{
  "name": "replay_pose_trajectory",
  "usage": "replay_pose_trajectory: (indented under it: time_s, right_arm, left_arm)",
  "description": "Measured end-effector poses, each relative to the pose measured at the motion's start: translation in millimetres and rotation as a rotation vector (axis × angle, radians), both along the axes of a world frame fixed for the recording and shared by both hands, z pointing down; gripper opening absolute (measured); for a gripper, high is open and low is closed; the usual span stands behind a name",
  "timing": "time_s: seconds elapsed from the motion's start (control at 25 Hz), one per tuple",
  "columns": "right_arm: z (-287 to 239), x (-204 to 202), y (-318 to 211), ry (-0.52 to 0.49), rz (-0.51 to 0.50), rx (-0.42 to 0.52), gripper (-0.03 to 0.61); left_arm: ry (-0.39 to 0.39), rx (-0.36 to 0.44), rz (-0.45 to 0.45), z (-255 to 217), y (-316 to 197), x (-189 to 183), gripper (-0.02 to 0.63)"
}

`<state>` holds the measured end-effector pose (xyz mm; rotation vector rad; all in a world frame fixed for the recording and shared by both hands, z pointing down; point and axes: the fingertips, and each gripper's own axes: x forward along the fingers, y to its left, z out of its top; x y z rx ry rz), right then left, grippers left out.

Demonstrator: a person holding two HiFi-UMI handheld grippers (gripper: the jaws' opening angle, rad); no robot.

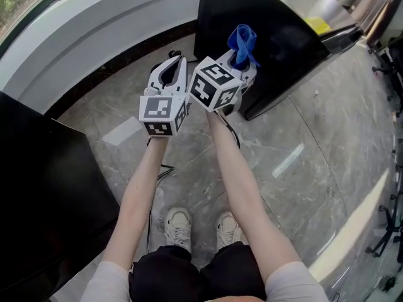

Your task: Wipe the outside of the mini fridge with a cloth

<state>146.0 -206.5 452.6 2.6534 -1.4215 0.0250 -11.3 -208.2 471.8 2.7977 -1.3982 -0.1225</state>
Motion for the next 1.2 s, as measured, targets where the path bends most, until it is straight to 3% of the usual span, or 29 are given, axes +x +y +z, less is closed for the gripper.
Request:
replay_pose_trajectory:
  time_s: [0.4, 0.68, 0.92, 1.2]
  right_arm:
    - [3.3, 23.1, 54.1, 0.004, -0.025, 0.005, 0.083]
    - [7.1, 36.4, 81.4, -0.068, -0.037, -0.007, 0.083]
    - [6.5, 42.4, 97.2, -0.065, -0.050, -0.007, 0.083]
    - [7.0, 53.6, 108.9, -0.090, -0.062, -0.013, 0.083]
  left_arm:
    - [-0.017, 0.002, 0.065, 6.0, 23.6, 35.9, 0.005]
    - [0.005, -0.016, 0.092, 5.8, 36.5, 57.5, 0.005]
    - [-0.069, 0.040, 0.170, 4.0, 60.2, 90.5, 0.005]
    - [-0.042, 0.008, 0.145, 11.8, 56.4, 93.1, 0.005]
